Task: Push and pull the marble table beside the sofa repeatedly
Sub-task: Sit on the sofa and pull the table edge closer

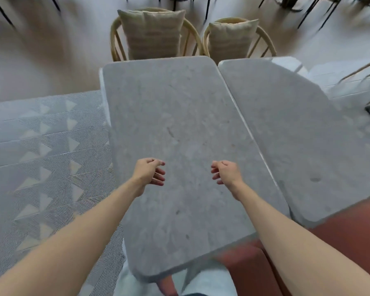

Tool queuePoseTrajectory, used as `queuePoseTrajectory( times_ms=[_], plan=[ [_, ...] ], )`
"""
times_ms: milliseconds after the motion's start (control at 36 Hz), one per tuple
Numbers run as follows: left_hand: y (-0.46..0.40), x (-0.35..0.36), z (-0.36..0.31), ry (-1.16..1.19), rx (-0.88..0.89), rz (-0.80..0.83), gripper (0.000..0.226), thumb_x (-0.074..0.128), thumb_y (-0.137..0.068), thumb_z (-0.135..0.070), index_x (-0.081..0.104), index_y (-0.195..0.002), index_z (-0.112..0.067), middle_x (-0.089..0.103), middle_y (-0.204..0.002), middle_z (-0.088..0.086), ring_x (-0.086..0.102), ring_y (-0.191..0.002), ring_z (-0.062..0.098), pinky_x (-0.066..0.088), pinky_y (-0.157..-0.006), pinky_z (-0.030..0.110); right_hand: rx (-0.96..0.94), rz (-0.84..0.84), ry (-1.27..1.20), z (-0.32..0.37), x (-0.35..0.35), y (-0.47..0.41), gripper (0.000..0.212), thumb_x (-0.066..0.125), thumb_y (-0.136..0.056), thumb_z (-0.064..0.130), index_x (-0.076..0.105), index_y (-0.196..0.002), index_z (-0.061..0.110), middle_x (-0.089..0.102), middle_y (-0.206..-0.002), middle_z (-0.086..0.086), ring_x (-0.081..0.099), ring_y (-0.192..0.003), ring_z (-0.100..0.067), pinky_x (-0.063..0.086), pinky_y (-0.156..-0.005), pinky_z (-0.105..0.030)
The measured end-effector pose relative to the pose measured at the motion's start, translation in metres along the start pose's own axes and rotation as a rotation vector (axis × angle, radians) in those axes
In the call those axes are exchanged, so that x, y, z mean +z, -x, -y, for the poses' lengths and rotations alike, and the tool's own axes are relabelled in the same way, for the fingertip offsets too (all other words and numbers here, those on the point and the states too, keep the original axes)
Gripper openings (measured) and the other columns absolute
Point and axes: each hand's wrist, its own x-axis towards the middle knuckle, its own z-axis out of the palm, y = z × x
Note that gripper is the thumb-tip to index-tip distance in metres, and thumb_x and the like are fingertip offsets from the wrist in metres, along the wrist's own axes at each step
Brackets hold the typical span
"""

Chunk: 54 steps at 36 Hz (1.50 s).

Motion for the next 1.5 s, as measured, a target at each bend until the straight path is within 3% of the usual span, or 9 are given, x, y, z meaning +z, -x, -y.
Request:
queuePoseTrajectory(
  times_ms=[361,500,861,944,1028,1139,1250,1333,1500],
  plan=[
    [0.068,0.076,0.122,0.231,-0.211,-0.35,0.015,0.054,-0.095,-0.011,0.063,-0.086,-0.003,0.059,-0.07,0.017,0.058,-0.046,0.025,0.054,-0.039,0.029,0.274,0.144,-0.01,-0.115,-0.065,-0.01,0.024,0.049,-0.089,0.013,0.05,-0.065,0.013,0.047,-0.058,-0.006,0.041,-0.046,-0.02,0.03,-0.045,-0.022],
    [0.086,0.12,0.154,0.285,-0.249,-0.368,0.018,0.051,-0.097,-0.011,0.061,-0.083,-0.005,0.057,-0.068,0.016,0.056,-0.032,0.015,0.052,-0.036,0.027,0.352,0.168,-0.037,-0.162,-0.07,0.001,0.035,0.044,-0.088,0.009,0.041,-0.055,0.016,0.037,-0.05,-0.004,0.033,-0.033,-0.015,0.024,-0.036,-0.013],
    [0.126,0.2,0.224,0.492,-0.343,-0.607,0.043,0.053,-0.095,-0.027,0.062,-0.065,0.002,0.056,-0.038,0.011,0.057,-0.031,0.023,0.05,-0.036,0.03,0.443,0.115,-0.093,-0.236,-0.084,0.038,0.05,0.051,-0.095,0.04,0.066,-0.072,-0.002,0.068,-0.061,-0.016,0.064,-0.049,-0.027,0.052,-0.049,-0.027],
    [0.133,0.211,0.236,0.689,-0.428,-0.569,0.047,0.061,-0.092,-0.041,0.061,-0.077,0.003,0.061,-0.053,0.016,0.066,-0.051,0.031,0.058,-0.047,0.037,0.496,0.134,-0.192,-0.252,-0.087,0.037,0.052,0.059,-0.091,0.052,0.065,-0.09,0.0,0.071,-0.077,-0.015,0.069,-0.065,-0.028,0.057,-0.06,-0.034],
    [0.131,0.216,0.238,0.969,-0.418,-0.457,0.051,0.064,-0.09,-0.053,0.053,-0.106,-0.006,0.062,-0.093,0.019,0.064,-0.087,0.033,0.057,-0.08,0.048,0.55,0.181,-0.388,-0.262,-0.092,0.031,0.051,0.07,-0.085,0.049,0.058,-0.106,0.004,0.064,-0.1,-0.014,0.068,-0.091,-0.032,0.059,-0.08,-0.044],
    [0.123,0.21,0.23,1.238,-0.306,-0.437,0.066,0.063,-0.086,-0.059,0.055,-0.126,-0.007,0.062,-0.115,0.014,0.061,-0.105,0.028,0.051,-0.093,0.042,0.586,0.198,-0.68,-0.266,-0.101,0.016,0.059,0.075,-0.082,0.043,0.058,-0.123,0.004,0.064,-0.114,-0.018,0.064,-0.103,-0.034,0.053,-0.096,-0.05],
    [0.115,0.209,0.222,1.354,-0.286,-0.532,0.062,0.066,-0.088,-0.051,0.055,-0.135,-0.012,0.062,-0.131,0.012,0.059,-0.122,0.029,0.045,-0.108,0.044,0.595,0.053,-1.095,-0.259,-0.119,-0.005,0.059,0.074,-0.085,0.034,0.054,-0.133,0.006,0.066,-0.124,-0.017,0.065,-0.104,-0.033,0.055,-0.086,-0.044],
    [0.116,0.214,0.224,1.347,-0.262,-0.521,0.052,0.062,-0.094,-0.043,0.055,-0.135,-0.011,0.061,-0.134,0.011,0.059,-0.122,0.029,0.047,-0.105,0.041,0.57,0.095,-1.135,-0.262,-0.126,-0.008,0.059,0.071,-0.088,0.034,0.052,-0.135,0.004,0.063,-0.129,-0.019,0.062,-0.115,-0.035,0.052,-0.098,-0.045],
    [0.12,0.209,0.233,1.283,-0.211,-0.427,0.051,0.054,-0.1,-0.033,0.047,-0.142,-0.005,0.055,-0.141,0.016,0.052,-0.131,0.032,0.04,-0.111,0.044,0.525,0.153,-1.141,-0.262,-0.133,-0.001,0.061,0.067,-0.091,0.026,0.041,-0.141,0.002,0.058,-0.135,-0.022,0.058,-0.121,-0.038,0.052,-0.088,-0.046]
  ],
)
